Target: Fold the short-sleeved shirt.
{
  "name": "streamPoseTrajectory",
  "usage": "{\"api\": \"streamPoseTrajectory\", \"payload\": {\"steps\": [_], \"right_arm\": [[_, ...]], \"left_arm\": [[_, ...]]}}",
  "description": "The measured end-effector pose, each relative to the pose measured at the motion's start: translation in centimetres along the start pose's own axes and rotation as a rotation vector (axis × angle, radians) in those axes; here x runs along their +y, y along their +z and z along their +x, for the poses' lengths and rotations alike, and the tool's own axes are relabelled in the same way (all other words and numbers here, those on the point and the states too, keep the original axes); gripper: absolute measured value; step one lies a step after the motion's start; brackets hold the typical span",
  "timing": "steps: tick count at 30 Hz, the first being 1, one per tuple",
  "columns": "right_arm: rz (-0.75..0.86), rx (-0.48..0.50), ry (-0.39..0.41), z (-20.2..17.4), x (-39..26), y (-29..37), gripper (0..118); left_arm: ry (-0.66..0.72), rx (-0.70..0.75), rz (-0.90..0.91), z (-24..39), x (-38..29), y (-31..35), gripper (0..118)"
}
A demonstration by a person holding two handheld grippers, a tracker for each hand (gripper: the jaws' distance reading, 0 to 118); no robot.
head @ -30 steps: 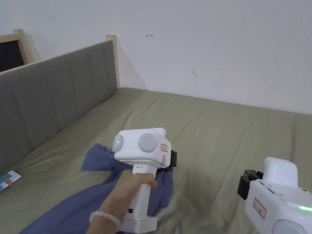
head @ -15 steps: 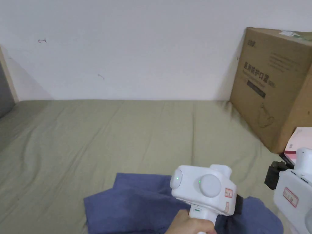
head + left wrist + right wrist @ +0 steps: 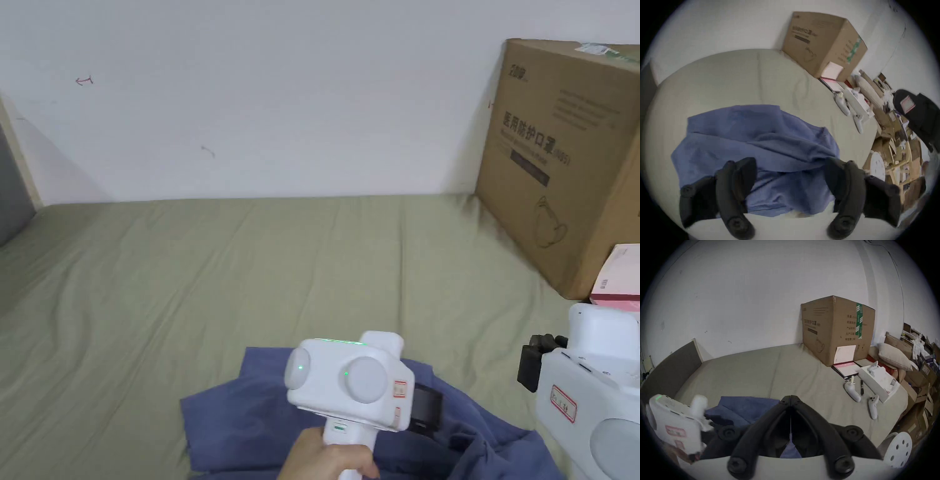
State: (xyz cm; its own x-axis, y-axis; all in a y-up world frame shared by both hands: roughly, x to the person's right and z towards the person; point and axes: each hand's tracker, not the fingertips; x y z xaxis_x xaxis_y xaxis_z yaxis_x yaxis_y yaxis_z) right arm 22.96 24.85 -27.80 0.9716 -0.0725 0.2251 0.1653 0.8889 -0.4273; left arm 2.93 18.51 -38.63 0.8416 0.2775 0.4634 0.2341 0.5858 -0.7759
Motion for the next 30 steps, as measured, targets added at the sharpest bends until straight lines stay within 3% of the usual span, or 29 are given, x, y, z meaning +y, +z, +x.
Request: {"api": "streamPoseTrajectory", "payload": {"steps": [1, 2, 3, 11, 12, 13, 14, 15, 16, 17, 18, 19, 21, 24, 27, 28, 30], "right_arm": [[-0.006, 0.01, 0.002, -0.4, -0.1, -0.2, 0], [-0.012, 0.016, 0.004, -0.8, -0.3, -0.4, 0], [-0.022, 0.026, 0.008, -1.1, -0.6, -0.6, 0], [-0.099, 0.102, 0.039, -5.0, -2.6, -3.1, 0], [-0.109, 0.111, 0.05, -5.5, -2.8, -3.5, 0], [-0.118, 0.122, 0.056, -6.1, -2.9, -4.0, 0], [-0.124, 0.134, 0.062, -6.5, -3.1, -4.4, 0], [-0.134, 0.148, 0.067, -6.9, -3.2, -4.9, 0], [-0.147, 0.159, 0.067, -7.3, -3.3, -5.7, 0], [-0.155, 0.172, 0.065, -7.6, -3.3, -6.3, 0], [-0.168, 0.187, 0.054, -7.9, -3.4, -7.3, 0], [-0.18, 0.199, 0.051, -8.0, -3.5, -7.9, 0], [-0.2, 0.2, 0.076, -8.7, -3.8, -9.4, 0], [-0.226, 0.185, 0.16, -9.7, -4.2, -11.1, 0], [-0.243, 0.193, 0.185, -10.3, -4.8, -12.2, 0], [-0.255, 0.194, 0.192, -10.4, -5.1, -12.5, 0], [-0.273, 0.19, 0.201, -10.5, -5.5, -13.1, 0]], "left_arm": [[0.009, 0.051, 0.01, -1.1, -0.5, 0.7, 47], [0.016, 0.091, 0.01, -2.2, -1.2, 1.0, 14], [0.036, 0.132, -0.003, -3.4, -2.0, 1.2, 0], [0.222, 0.275, -0.06, -13.9, -8.2, 3.4, 0], [0.261, 0.289, -0.049, -15.5, -8.1, 3.7, 2], [0.308, 0.292, -0.033, -17.3, -7.7, 4.1, 14], [0.357, 0.291, -0.024, -18.7, -7.4, 4.5, 39], [0.401, 0.282, -0.011, -20.4, -6.6, 4.7, 39], [0.411, 0.282, -0.007, -22.1, -5.6, 4.8, 48], [0.41, 0.284, -0.002, -23.4, -4.8, 4.7, 66], [0.404, 0.305, 0.003, -25.1, -3.6, 4.4, 91], [0.41, 0.346, 0.0, -26.2, -2.8, 4.2, 96], [0.429, 0.413, -0.024, -28.7, -1.1, 2.8, 95], [0.465, 0.373, -0.069, -31.0, -0.1, -0.1, 93], [0.452, 0.333, -0.156, -31.0, -0.6, -3.6, 79], [0.447, 0.324, -0.182, -30.4, -0.9, -4.7, 81], [0.31, 0.434, -0.16, -29.3, -1.3, -5.2, 74]]}}
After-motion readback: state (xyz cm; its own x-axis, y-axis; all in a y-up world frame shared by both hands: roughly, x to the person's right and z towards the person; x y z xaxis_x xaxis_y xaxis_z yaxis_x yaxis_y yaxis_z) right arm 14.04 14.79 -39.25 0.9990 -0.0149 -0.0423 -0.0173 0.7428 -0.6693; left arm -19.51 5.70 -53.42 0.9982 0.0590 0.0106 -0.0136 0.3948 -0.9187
